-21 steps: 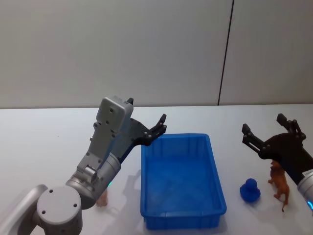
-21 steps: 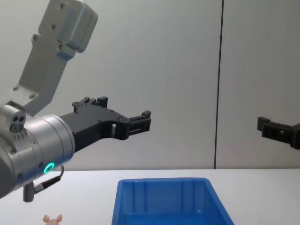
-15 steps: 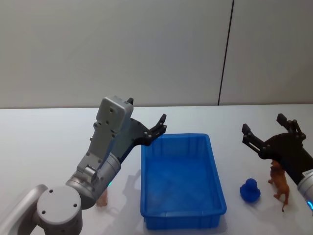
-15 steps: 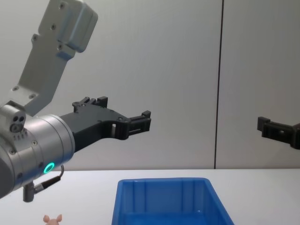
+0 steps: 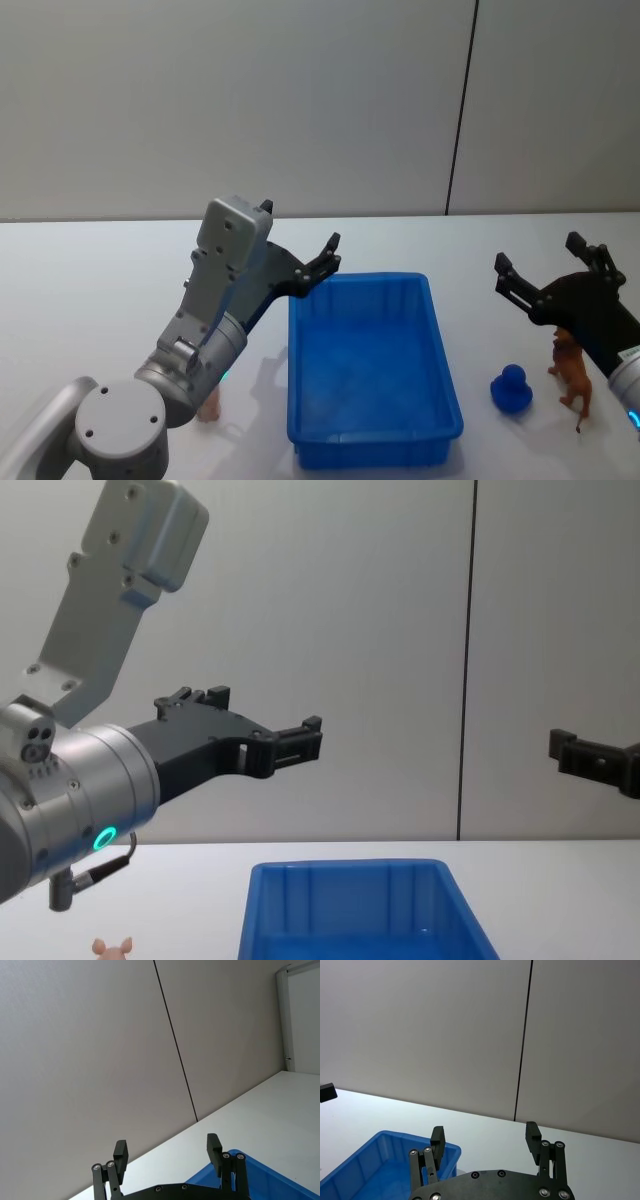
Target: Pick up the two dolls from the table and place them into the box.
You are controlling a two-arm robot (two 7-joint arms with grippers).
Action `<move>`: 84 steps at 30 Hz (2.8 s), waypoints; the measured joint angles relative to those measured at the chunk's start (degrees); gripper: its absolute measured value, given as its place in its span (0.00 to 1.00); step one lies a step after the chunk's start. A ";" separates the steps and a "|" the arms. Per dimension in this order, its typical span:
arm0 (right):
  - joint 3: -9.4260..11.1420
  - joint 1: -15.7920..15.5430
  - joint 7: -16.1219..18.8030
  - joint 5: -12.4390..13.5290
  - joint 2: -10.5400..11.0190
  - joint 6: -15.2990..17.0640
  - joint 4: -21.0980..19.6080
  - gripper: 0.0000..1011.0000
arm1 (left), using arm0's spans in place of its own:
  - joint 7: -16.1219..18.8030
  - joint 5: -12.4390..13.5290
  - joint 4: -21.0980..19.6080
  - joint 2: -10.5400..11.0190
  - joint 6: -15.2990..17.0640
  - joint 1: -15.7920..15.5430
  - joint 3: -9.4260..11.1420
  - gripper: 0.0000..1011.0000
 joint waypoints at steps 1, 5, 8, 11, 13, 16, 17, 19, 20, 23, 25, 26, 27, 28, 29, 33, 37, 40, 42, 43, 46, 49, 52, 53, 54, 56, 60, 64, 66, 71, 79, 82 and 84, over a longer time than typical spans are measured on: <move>0.00 0.00 0.00 0.00 0.00 0.00 0.00 0.99 | 0.00 0.00 0.00 0.00 0.00 0.00 0.00 0.99; 0.00 0.00 0.00 0.00 0.00 0.00 0.00 0.99 | 0.00 0.00 0.00 0.00 0.00 0.00 0.00 0.99; 0.00 0.00 0.00 0.00 0.00 0.00 0.00 0.99 | 0.00 0.00 0.00 0.00 0.00 0.00 0.00 0.99; 0.00 0.00 0.00 0.00 0.00 0.00 0.00 0.99 | 0.00 0.00 0.00 0.00 0.00 0.00 0.00 0.99; 0.00 0.00 0.00 0.00 0.00 0.00 0.00 0.99 | 0.00 0.00 0.00 0.00 0.00 0.00 0.00 0.99; 0.00 0.00 0.00 0.00 0.00 0.00 0.00 0.99 | 0.00 0.00 0.00 0.00 0.00 0.00 0.00 0.99; 0.00 0.00 0.00 0.00 0.00 0.00 0.00 0.99 | 0.00 0.00 0.00 0.00 0.00 0.00 0.00 0.99; 0.00 0.00 0.00 0.00 0.00 0.00 0.00 0.99 | 0.00 0.00 0.00 0.00 0.00 0.00 0.00 0.99; 0.00 0.00 0.00 0.00 0.00 0.00 0.00 0.99 | 0.00 0.00 0.00 0.00 0.00 0.00 0.00 0.99; 0.13 -0.27 -0.08 0.00 0.25 0.05 -0.17 0.99 | 0.00 0.00 0.00 0.00 0.00 0.00 0.00 0.99; 0.16 -0.35 -0.15 0.00 0.31 0.09 -0.22 0.99 | 0.00 0.00 0.00 0.00 0.00 0.00 0.00 0.99; 0.34 -0.75 -0.36 0.00 0.65 0.20 -0.52 0.99 | 0.00 0.00 0.00 0.00 0.00 0.00 0.00 0.99; 0.57 -1.21 -0.72 0.00 1.09 0.40 -0.90 0.99 | 0.00 0.00 0.00 0.00 0.00 0.00 0.00 0.99; 0.70 -1.57 -0.93 0.01 1.41 0.51 -1.12 0.99 | 0.00 0.00 0.00 0.00 0.00 0.00 0.00 0.99; 0.90 -1.91 -1.14 0.01 1.71 0.62 -1.44 0.99 | 0.00 0.00 0.00 0.00 0.00 0.00 0.00 0.99; 1.82 -3.86 -2.61 0.21 3.41 1.43 -2.85 0.99 | -0.01 0.00 0.00 0.00 0.00 0.00 0.00 0.99; 3.11 -6.44 -4.36 0.57 5.55 2.41 -4.62 0.99 | 0.00 0.00 0.00 0.00 0.00 0.00 0.00 0.99; 4.22 -8.50 -6.02 0.91 7.27 3.77 -6.01 0.99 | -0.01 0.00 0.00 0.00 0.00 0.00 0.00 0.99; 4.64 -9.22 -6.48 0.98 7.89 4.41 -6.47 0.99 | -0.01 0.00 0.00 0.00 0.00 0.00 0.00 0.99; 4.78 -9.44 -6.69 1.01 8.11 4.73 -6.61 0.99 | -0.01 0.00 0.00 0.00 0.00 0.00 0.00 0.99; 5.25 -9.95 -7.23 1.04 8.80 6.32 -6.90 0.99 | 0.00 0.00 0.00 0.00 0.00 0.00 0.00 0.99; 5.50 -9.61 -7.34 0.87 9.01 8.49 -6.60 0.99 | 0.00 0.00 0.00 0.00 0.00 0.00 0.00 0.99; 5.49 -8.84 -7.20 0.62 8.81 9.91 -5.89 0.99 | -0.01 0.00 0.00 0.00 0.00 0.00 0.00 0.99; 5.47 -8.55 -7.07 0.54 8.70 10.36 -5.62 0.99 | -0.01 0.00 0.00 0.00 0.00 0.00 0.00 0.99; 5.33 -7.80 -6.73 0.37 8.35 11.29 -4.89 0.99 | -0.01 0.00 0.00 0.00 0.00 0.00 0.00 0.99; 5.05 -6.68 -6.12 0.10 7.77 12.59 -3.81 0.99 | -0.01 0.00 0.00 0.00 0.00 0.00 0.00 0.99; 4.45 -4.44 -4.92 -0.29 6.47 14.93 -1.48 0.99 | -0.01 0.00 0.00 0.00 0.00 0.00 0.00 0.99; 3.86 -2.36 -4.18 -0.33 5.08 16.79 0.92 0.99 | 0.00 0.00 0.00 0.00 0.00 0.00 0.00 0.99; 3.56 -1.30 -3.94 -0.20 4.25 17.96 2.29 0.99 | -0.01 0.00 0.00 0.00 0.00 0.00 0.00 0.99; 3.03 0.52 -4.01 0.40 2.67 19.86 4.86 0.99 | -0.01 0.00 0.00 0.00 0.00 0.00 0.00 0.99; 2.33 2.80 -5.72 1.68 0.17 22.54 8.68 0.99 | -0.01 0.00 0.00 0.00 0.00 0.00 0.00 0.99; 2.09 3.43 -6.38 2.04 -0.65 23.20 9.82 0.99 | -0.01 0.00 0.00 0.00 0.00 0.00 0.00 0.99; 1.89 3.88 -6.74 2.25 -1.23 23.60 10.68 0.99 | -0.01 0.00 0.00 0.00 0.00 0.00 0.00 0.99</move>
